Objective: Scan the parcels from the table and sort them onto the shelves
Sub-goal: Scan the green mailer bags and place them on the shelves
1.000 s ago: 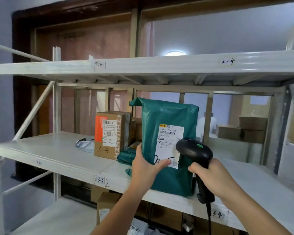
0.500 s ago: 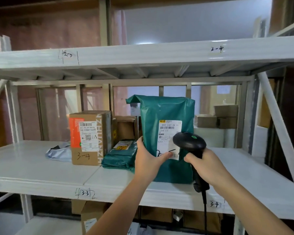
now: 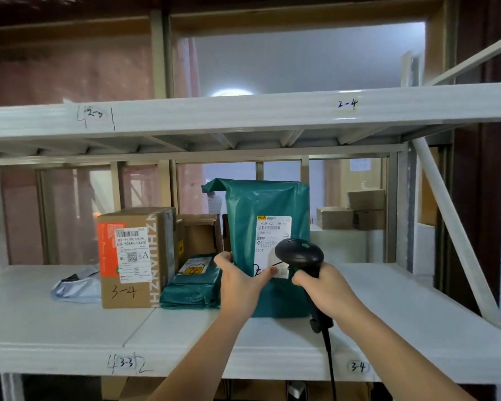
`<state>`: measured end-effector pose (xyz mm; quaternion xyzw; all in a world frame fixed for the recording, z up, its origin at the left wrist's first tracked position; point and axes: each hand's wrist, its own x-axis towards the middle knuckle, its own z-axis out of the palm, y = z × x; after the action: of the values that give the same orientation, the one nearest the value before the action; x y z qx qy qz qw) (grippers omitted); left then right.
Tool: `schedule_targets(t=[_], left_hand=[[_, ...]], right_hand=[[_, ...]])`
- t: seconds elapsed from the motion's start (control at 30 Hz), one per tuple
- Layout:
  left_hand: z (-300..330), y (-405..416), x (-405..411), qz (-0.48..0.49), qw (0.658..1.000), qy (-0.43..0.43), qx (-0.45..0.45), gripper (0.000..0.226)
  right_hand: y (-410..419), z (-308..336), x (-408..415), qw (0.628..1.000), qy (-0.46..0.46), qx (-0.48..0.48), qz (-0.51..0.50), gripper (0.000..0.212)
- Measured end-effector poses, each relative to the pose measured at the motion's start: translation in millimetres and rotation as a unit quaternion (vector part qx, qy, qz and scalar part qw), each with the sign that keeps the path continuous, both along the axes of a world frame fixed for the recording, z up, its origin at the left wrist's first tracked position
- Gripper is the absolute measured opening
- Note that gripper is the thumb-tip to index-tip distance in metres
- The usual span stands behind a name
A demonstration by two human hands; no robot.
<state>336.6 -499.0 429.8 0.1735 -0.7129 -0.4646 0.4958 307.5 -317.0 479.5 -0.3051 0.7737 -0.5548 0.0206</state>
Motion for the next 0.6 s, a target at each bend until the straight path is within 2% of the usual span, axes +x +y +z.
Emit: schedule_targets(t=[0.13,0.27,0.47,0.6], left_hand=[[1.4,-3.9,-6.8,-0.001,1.000,0.009,-0.004,0.096],[0.1,-6.6,-19.4,-0.017,1.000,0.009,-0.006,0.098],[-1.4,-19.3,-38.3,-0.021,1.000,0.002,0.015,0.092],[-4.2,-30.4,-49.0,-0.014,0.999,-0.006,0.030,0.085]], right_hand=[[-5.5,-1.0,-3.8,1.000,0.011,-0.018,0.006,0.011],[-4.2,0.4,-6.0,0.999,0.009,-0.031,0.018,0.017],[-3.0,2.2,-17.4,0.999,-0.027,0.000,0.034,0.018],[-5.5,0.6,-20.3,0.999,-0.017,0.007,0.039,0.013]])
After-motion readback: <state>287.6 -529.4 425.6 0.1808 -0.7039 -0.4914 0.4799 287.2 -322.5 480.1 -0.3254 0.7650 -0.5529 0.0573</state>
